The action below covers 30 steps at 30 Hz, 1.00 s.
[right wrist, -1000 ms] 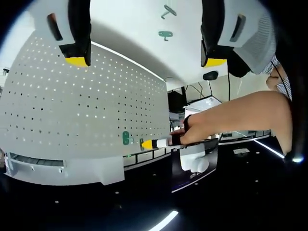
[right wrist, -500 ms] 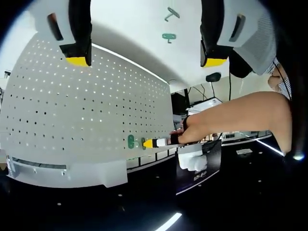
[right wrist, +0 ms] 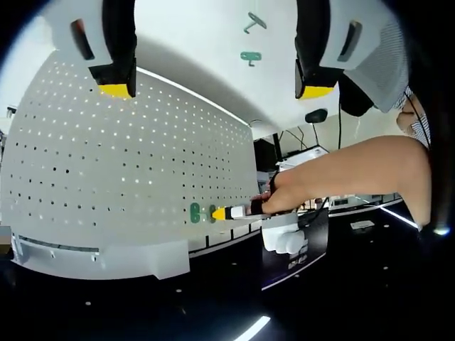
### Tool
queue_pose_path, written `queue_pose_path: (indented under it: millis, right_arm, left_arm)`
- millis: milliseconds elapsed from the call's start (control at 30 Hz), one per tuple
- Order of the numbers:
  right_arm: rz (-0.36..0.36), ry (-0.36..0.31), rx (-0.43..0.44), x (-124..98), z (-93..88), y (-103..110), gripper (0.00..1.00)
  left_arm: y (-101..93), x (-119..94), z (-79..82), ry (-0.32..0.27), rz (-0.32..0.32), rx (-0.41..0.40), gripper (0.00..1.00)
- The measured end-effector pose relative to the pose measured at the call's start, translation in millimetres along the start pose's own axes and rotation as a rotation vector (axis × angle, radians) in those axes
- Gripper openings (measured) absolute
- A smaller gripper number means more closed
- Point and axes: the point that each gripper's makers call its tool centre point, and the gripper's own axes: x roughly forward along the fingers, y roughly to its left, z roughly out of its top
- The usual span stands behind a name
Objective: Insert the hook assembly into the mounting plate slot until the hook locks in place.
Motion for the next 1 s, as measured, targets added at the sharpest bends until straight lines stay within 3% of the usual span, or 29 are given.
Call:
queue_pose_path:
  millis: [300, 700, 767, 900, 967, 1000]
  right_arm:
    - [-0.005, 0.006, 0.003, -1, -2.0, -2, 0.9]
    - [-0.017, 0.003, 0.013, -4, -2.6, -7, 0.89]
    - [-0.016, 0.004, 0.016, -3, -3.3, -7, 0.88]
    - [-0.012, 0.009, 0.014, -2, -4.8, -5, 0.88]
    - [-0.013, 0.009, 0.014, -2, -4.5, -5, 0.88]
    - [-0.013, 0.008, 0.012, -2, -3.9, -6, 0.88]
  left_arm:
    - [3.1, 4, -3.7, -0.005, 0.045, 0.03, 0.02]
    - [3.3, 9, -5.6, -0.003, 0.088, 0.186, 0.03]
    - [3.2, 11, -5.6, 0.004, 0.09, 0.253, 0.03]
    - [5.7, 11, -5.7, -0.008, 0.075, 0.176, 0.03]
    - [5.8, 11, -5.4, -0.008, 0.07, 0.181, 0.03]
    - [5.6, 11, -5.8, -0.02, 0.06, 0.104, 0.03]
